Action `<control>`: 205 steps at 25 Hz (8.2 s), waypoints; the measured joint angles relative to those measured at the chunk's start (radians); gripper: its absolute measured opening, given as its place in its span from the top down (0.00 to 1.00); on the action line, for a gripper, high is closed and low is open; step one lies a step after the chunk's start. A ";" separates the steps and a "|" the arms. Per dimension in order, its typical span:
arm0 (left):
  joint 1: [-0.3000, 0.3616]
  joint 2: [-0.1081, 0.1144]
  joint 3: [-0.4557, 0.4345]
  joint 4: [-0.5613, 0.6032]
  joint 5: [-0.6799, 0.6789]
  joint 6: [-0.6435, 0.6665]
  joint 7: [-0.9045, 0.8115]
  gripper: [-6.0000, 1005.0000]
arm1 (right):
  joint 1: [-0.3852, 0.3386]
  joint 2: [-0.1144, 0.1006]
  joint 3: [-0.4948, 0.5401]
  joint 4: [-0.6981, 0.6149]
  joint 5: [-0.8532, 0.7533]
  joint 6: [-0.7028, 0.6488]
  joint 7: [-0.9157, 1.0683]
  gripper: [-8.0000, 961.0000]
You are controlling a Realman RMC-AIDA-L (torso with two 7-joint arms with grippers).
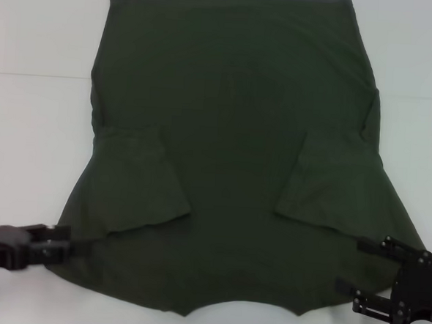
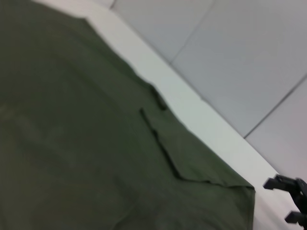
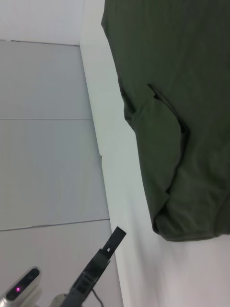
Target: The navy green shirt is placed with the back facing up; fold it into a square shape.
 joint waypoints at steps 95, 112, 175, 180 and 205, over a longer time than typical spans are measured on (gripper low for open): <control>-0.207 -0.032 0.203 0.088 0.439 -0.248 -0.647 0.81 | 0.013 0.000 -0.001 0.013 0.001 -0.012 0.011 0.14; -0.220 -0.014 0.202 0.042 0.436 -0.241 -0.636 0.94 | 0.005 -0.040 0.013 -0.458 -0.118 -0.132 0.966 0.14; -0.236 -0.002 0.195 0.039 0.431 -0.247 -0.591 0.94 | 0.353 -0.098 -0.129 -0.309 -0.730 0.071 1.685 0.28; -0.234 -0.002 0.185 0.039 0.431 -0.247 -0.589 0.94 | 0.352 -0.098 -0.130 -0.312 -0.730 0.072 1.682 0.39; -0.242 0.023 0.132 0.006 0.431 -0.213 -0.593 0.94 | 0.369 -0.108 -0.136 -0.349 -0.725 -0.035 1.644 0.95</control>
